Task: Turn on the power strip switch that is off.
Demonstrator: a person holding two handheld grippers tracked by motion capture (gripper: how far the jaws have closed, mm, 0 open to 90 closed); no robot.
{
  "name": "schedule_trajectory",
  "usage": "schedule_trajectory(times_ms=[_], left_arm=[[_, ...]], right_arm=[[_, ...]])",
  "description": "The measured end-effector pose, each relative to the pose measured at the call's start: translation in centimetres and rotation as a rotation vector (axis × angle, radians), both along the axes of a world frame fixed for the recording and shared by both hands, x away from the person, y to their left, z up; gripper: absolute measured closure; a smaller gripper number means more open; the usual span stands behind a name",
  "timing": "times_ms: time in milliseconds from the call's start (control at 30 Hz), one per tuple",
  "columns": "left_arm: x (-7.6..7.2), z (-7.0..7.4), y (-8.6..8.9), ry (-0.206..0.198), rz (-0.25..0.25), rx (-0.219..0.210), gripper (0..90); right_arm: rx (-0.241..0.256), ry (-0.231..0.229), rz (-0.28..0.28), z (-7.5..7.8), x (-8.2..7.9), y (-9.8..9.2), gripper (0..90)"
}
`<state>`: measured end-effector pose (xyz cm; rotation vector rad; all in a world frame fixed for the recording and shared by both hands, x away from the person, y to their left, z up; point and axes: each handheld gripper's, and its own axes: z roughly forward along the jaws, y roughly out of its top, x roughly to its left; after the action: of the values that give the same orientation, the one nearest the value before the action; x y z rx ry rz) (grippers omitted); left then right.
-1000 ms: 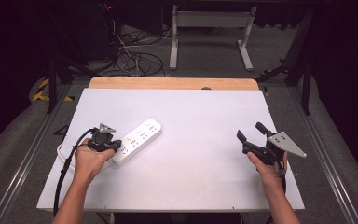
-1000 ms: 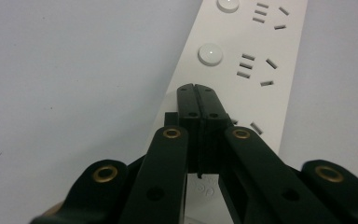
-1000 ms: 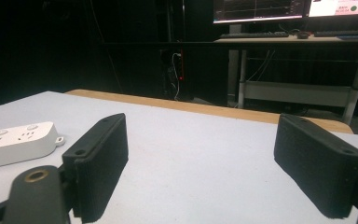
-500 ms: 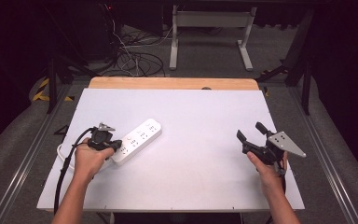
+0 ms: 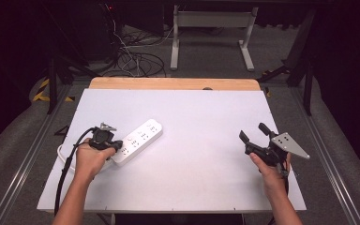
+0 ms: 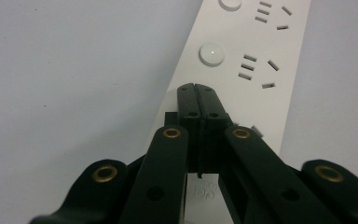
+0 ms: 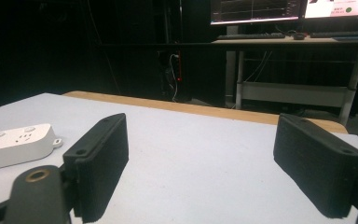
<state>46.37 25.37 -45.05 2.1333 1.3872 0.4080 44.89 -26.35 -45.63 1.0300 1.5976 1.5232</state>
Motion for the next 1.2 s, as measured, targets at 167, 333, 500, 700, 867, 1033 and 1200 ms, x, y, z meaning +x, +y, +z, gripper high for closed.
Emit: schedule_trajectory(times_ms=[167, 333, 500, 700, 867, 1033, 1200], left_arm=[[-0.02, 0.00, -0.04, 0.000, -0.002, 0.000, 90.0], [-0.06, -0.03, -0.04, -0.003, -0.004, -0.001, 90.0], [0.00, -0.02, -0.01, -0.001, -0.005, -0.002, 90.0], [-0.10, -0.10, 0.04, -0.010, -0.009, -0.006, 90.0], [-0.15, -0.14, 0.15, -0.022, -0.018, -0.005, 90.0], [-0.42, -0.42, 0.54, -0.039, -0.007, -0.045, 90.0], [-0.80, -0.60, 0.25, -0.077, -0.005, -0.021, 89.9]], right_arm=[[-0.005, -0.001, 0.003, -0.01, 0.01, 0.05, 18.5], [-0.008, 0.005, 0.009, -0.04, 0.05, 0.26, 18.5], [-0.006, 0.004, 0.009, -0.06, 0.09, 0.25, 18.5], [-0.005, 0.003, 0.010, -0.02, 0.06, 0.23, 18.7], [-0.006, 0.003, 0.008, 0.00, 0.06, 0.18, 18.7], [0.001, 0.003, 0.006, 0.00, 0.08, 0.13, 18.8], [0.008, 0.004, 0.001, -0.04, 0.10, 0.01, 18.8]])
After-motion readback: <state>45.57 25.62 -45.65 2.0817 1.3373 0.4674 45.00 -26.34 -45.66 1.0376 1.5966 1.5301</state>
